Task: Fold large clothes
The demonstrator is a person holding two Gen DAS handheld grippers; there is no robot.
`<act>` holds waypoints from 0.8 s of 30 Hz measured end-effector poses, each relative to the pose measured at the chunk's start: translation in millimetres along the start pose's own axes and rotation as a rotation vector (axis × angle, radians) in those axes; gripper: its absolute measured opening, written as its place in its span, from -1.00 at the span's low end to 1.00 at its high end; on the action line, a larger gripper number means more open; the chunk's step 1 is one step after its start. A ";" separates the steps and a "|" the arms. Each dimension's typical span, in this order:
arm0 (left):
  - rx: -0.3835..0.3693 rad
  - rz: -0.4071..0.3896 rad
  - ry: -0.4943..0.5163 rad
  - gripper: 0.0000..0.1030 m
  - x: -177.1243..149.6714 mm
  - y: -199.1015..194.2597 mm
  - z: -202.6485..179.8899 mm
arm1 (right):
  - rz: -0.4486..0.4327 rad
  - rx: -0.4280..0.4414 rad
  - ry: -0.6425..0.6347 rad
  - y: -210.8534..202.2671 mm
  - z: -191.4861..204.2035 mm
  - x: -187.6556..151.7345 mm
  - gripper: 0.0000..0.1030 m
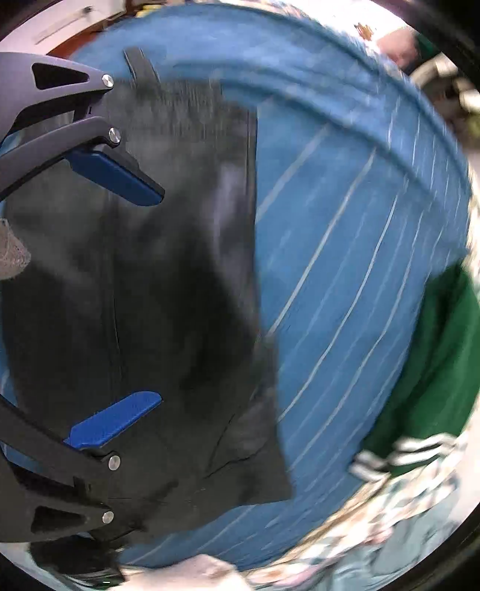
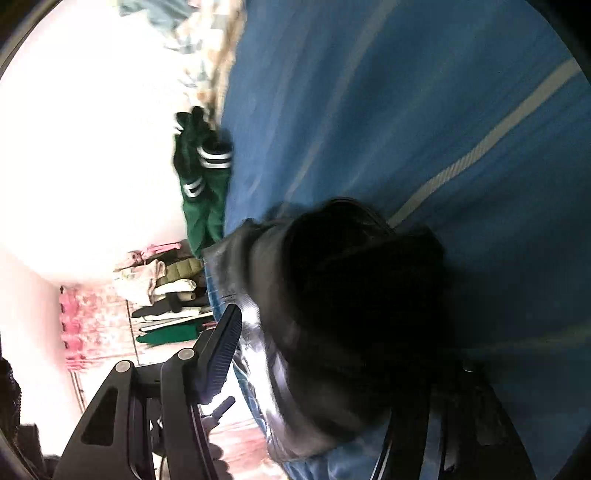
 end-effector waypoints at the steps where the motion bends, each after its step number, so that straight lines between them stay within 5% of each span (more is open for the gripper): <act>1: -0.004 0.012 0.026 1.00 -2.6 8.6 -10.2 | 0.004 -0.004 -0.014 5.7 0.5 2.5 0.21; 5: 0.023 0.022 0.079 1.00 -8.3 32.3 -24.4 | 0.023 -0.001 -0.047 22.0 16.4 5.4 0.26; 8: -0.010 0.028 0.058 1.00 -6.5 35.7 -22.3 | 0.006 0.083 -0.055 28.5 34.8 5.6 0.21; 12: -0.033 0.045 0.060 1.00 -2.5 39.1 -20.3 | 0.049 -0.033 -0.119 55.0 28.3 8.7 0.23; 13: -0.034 0.042 0.061 1.00 -0.9 39.7 -20.1 | 0.041 -0.026 -0.103 58.0 28.2 11.4 0.11; 14: -0.037 0.038 0.059 1.00 1.1 39.3 -20.0 | 0.026 -0.020 -0.077 58.1 28.8 14.2 -0.25; 16: -0.043 0.043 0.060 1.00 6.7 39.5 -19.5 | -0.015 -0.018 -0.047 54.8 35.3 16.0 -0.47; 24: -0.074 -0.036 0.199 1.00 28.0 16.6 -51.8 | -0.201 0.073 -0.060 -6.0 110.3 17.2 -0.62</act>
Point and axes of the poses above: each gripper's, at about its wrist camera, not at the fingertips, and y roughly the way its jaws point, z to its left, x to its top, the point moved 9 cm from there along y, roughly the way its jaws point, and after that the axes turned 10 degrees about x, right-handed, at the moved point
